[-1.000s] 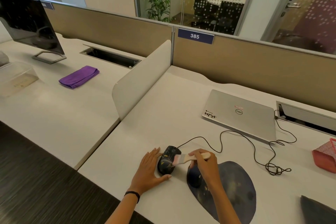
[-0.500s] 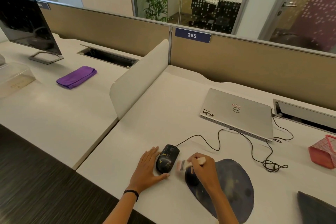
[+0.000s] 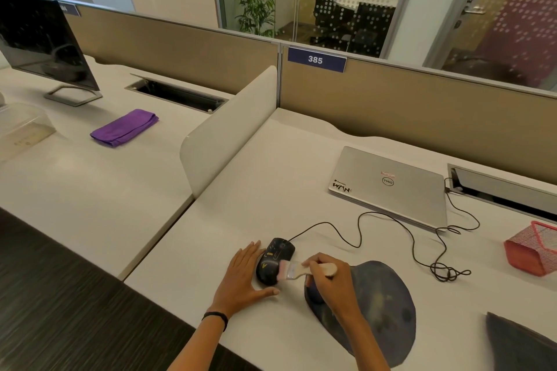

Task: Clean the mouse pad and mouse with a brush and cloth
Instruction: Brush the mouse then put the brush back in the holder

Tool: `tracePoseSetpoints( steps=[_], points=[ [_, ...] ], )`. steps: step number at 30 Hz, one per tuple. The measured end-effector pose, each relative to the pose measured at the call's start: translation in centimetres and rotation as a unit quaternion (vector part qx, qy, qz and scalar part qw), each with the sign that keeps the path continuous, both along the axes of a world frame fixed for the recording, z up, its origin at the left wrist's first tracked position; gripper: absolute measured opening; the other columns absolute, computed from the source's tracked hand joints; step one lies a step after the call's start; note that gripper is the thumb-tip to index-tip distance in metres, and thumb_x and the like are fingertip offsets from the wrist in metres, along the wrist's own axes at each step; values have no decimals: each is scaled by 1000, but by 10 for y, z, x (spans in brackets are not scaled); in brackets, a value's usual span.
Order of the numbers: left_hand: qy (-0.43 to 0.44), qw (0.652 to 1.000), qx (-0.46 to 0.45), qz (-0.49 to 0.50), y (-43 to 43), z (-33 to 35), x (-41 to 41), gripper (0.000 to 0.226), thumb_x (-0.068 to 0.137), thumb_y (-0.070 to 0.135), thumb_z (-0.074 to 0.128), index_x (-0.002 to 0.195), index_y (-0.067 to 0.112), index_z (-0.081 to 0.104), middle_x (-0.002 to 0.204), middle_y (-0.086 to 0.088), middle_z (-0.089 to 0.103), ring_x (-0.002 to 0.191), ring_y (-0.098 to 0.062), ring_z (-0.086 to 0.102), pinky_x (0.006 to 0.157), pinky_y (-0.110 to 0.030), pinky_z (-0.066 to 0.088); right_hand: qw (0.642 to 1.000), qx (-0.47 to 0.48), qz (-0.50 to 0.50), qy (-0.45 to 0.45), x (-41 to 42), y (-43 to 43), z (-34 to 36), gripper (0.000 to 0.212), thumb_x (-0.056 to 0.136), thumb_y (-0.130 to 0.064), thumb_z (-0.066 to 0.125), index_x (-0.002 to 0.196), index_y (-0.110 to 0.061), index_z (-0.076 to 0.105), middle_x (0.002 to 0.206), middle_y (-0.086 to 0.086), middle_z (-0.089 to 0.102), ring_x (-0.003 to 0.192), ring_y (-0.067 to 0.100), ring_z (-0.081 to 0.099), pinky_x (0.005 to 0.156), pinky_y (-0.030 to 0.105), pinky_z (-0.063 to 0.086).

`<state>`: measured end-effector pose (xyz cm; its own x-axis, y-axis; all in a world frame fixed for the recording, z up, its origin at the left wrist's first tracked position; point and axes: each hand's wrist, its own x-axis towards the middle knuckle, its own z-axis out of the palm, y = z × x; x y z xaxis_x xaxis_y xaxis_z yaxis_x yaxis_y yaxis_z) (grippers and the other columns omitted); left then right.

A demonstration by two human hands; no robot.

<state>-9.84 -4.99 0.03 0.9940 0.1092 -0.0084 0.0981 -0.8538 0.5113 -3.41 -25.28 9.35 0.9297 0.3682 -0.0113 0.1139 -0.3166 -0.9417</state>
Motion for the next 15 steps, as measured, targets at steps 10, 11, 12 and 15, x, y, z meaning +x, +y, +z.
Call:
tracePoseSetpoints(
  steps=[10, 11, 12, 15],
  points=[
    [2, 1000, -3, -2, 0, 0, 0, 105, 65, 87, 43, 146, 27, 13, 152, 15, -2, 142, -2, -5, 111, -12, -18, 998, 0, 24, 50, -3, -7, -10, 28, 85, 3, 52, 68, -12, 69, 54, 1, 64, 48, 11, 58, 50, 21, 45],
    [3, 1000, -3, -2, 0, 0, 0, 106, 65, 87, 43, 147, 26, 14, 152, 15, -2, 142, -2, -5, 111, -11, -19, 999, 11, 15, 41, -4, -6, -11, 26, 87, 2, 53, 72, -12, 70, 58, 2, 66, 51, 12, 59, 51, 19, 45],
    [2, 1000, -2, -2, 0, -1, 0, 107, 65, 87, 43, 147, 24, 15, 153, 15, -1, 142, -2, -4, 111, -11, -18, 999, 16, 11, 34, -6, -5, -10, 25, 88, 0, 53, 77, -14, 71, 62, 3, 68, 54, 12, 60, 53, 18, 45],
    [-3, 1000, 4, 0, 1, -1, 1, 106, 66, 87, 42, 147, 23, 17, 152, 15, 0, 142, -2, -4, 112, -13, -17, 999, 6, 3, 46, -10, -4, -12, 26, 88, -1, 52, 79, -17, 70, 58, 6, 68, 51, 9, 58, 52, 16, 44]
  ],
)
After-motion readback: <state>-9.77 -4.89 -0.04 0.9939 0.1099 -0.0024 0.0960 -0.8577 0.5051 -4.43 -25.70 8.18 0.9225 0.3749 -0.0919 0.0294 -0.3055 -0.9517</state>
